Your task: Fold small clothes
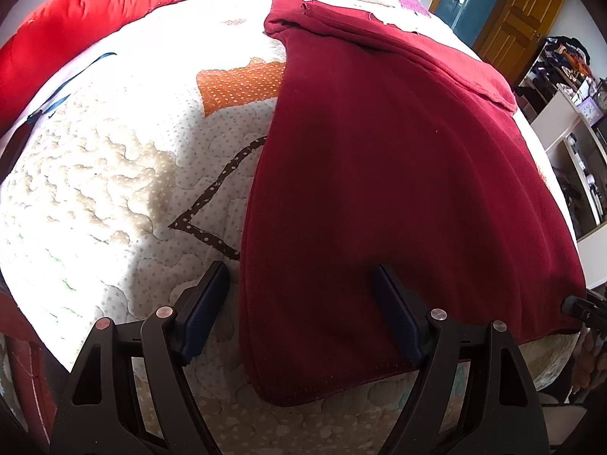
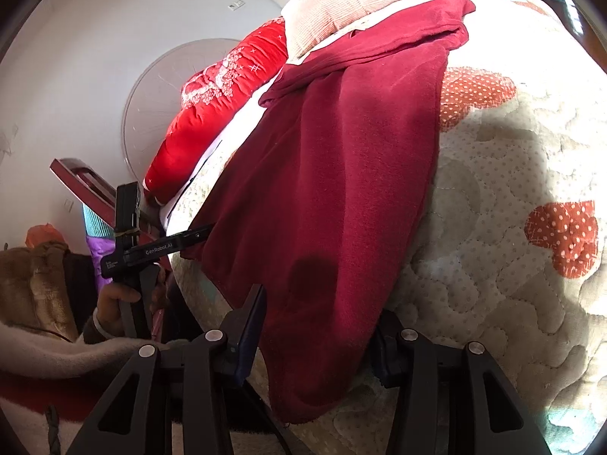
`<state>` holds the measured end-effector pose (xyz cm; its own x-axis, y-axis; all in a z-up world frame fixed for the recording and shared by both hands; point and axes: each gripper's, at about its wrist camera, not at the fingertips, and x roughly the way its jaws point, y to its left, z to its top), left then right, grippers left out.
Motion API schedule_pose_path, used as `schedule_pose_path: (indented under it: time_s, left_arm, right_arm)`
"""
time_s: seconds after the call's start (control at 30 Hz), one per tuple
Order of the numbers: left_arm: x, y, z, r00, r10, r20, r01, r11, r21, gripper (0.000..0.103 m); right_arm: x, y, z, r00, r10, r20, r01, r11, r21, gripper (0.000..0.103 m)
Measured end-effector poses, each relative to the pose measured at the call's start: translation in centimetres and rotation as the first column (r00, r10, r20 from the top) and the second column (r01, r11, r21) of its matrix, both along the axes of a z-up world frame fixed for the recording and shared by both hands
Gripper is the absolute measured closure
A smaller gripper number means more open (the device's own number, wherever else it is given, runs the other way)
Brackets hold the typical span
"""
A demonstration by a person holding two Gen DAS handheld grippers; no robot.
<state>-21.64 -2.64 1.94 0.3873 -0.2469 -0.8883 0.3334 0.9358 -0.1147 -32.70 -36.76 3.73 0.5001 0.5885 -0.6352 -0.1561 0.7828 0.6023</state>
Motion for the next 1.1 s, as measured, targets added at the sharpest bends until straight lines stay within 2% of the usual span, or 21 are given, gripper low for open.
schedule_pose_path:
  time_s: [0.03,0.07,0.13,0.23,0.33,0.53,0.7,0.8,0.87,0.97,1.03,1.07,1.1]
  left_arm:
    - [0.0,0.0,0.1,1.0,-0.012,-0.004,0.012,1.0,-0.001,0.029]
    - [0.0,0.0,0.3,1.0,-0.029,-0.006,0.029,1.0,-0.012,0.036]
    - [0.1,0.0,0.9,0.998,-0.06,-0.017,0.059,0.997,-0.044,0.077]
    - [1.0,0.7,1.6,0.996,-0.071,-0.049,0.065,0.991,-0.12,0.096]
    - [2.3,1.1,2.7,0.994,-0.091,-0.062,0.077,0.979,-0.19,0.096]
    - [6.8,0.1,7.4,0.993,-0.119,0.006,0.116,0.946,-0.301,0.096]
    - [14.5,-3.0,12.0,0.989,-0.099,0.106,0.129,0.934,-0.334,0.096]
    - [20.3,-5.9,13.4,0.985,-0.066,0.157,0.112,0.945,-0.306,0.096]
    - [24.4,-8.0,12.7,0.984,-0.027,0.176,0.072,0.965,-0.252,0.096]
    - [30.3,-9.7,9.1,0.995,0.045,0.088,-0.022,0.967,-0.252,0.096]
    - [32.7,-9.5,6.9,0.994,0.105,0.018,-0.096,0.958,-0.269,0.095]
    - [33.4,-9.3,6.3,0.994,0.105,-0.006,-0.103,0.955,-0.279,0.094]
    - [33.9,-9.3,6.1,0.995,0.094,-0.016,-0.095,0.953,-0.287,0.093]
  right_arm:
    - [0.2,0.3,0.4,1.0,0.017,0.013,-0.017,1.0,-0.016,0.067]
    - [0.4,0.5,0.8,0.999,0.024,0.032,-0.024,1.0,-0.009,0.071]
    - [1.0,0.5,1.9,0.997,0.041,0.072,-0.043,0.999,0.033,0.086]
    - [2.3,0.8,3.8,0.987,0.065,0.146,-0.071,0.997,0.041,0.091]
    - [4.0,0.8,5.8,0.975,0.07,0.213,-0.076,0.997,0.021,0.093]
    - [9.6,-1.2,10.0,0.942,0.005,0.337,-0.014,1.0,0.023,0.093]
    - [16.2,-5.0,12.7,0.92,-0.108,0.378,0.112,0.994,0.009,0.093]
    - [20.9,-7.5,13.0,0.911,-0.19,0.366,0.223,0.974,-0.048,0.093]
    - [24.5,-9.3,11.8,0.906,-0.27,0.325,0.321,0.94,-0.115,0.093]
    - [29.7,-12.1,7.8,0.891,-0.399,0.215,0.436,0.885,-0.165,0.093]
    - [32.0,-13.6,5.5,0.907,-0.408,0.103,0.42,0.89,-0.178,0.087]
    - [31.9,-14.4,5.2,0.906,-0.415,0.089,0.424,0.893,-0.15,0.087]
    - [31.1,-15.0,5.5,0.901,-0.42,0.114,0.431,0.896,-0.109,0.084]
